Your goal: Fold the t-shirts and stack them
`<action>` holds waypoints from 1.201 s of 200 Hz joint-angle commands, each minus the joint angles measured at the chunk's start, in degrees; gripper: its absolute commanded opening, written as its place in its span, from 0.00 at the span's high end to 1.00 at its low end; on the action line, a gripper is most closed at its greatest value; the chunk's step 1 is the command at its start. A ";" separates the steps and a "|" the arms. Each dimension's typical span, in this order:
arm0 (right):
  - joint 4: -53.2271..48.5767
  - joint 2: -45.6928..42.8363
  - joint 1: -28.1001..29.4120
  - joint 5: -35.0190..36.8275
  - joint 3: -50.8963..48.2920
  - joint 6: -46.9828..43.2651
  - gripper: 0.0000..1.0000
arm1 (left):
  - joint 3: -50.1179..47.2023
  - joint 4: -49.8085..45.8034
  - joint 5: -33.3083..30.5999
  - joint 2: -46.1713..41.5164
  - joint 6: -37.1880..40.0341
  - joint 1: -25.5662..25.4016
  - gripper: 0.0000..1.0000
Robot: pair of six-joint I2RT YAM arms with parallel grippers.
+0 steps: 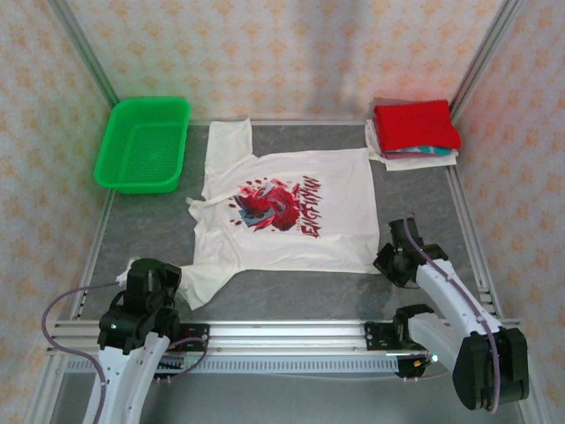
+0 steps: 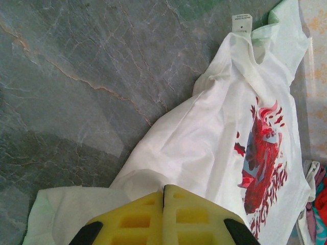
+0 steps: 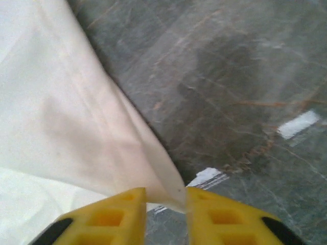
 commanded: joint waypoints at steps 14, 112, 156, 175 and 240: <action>3.51 6.39 0.70 -1.85 3.29 -5.84 0.54 | -2.06 -5.25 -1.52 -0.96 -0.93 0.74 1.00; 7.25 9.03 1.32 -1.19 0.32 -1.88 0.81 | -0.25 -5.19 -1.47 -1.59 -0.27 0.67 1.00; 2.22 2.01 -0.98 -1.85 2.09 -0.43 1.00 | 8.48 -10.50 -5.04 -3.27 0.21 0.73 1.00; -0.16 -1.02 -1.89 -2.57 3.05 0.13 1.00 | 10.59 -11.49 -4.61 -2.99 0.69 0.66 1.00; 0.62 -0.98 -2.12 -5.49 1.15 0.40 1.00 | 13.01 -16.66 -1.71 -5.96 -1.21 0.66 1.00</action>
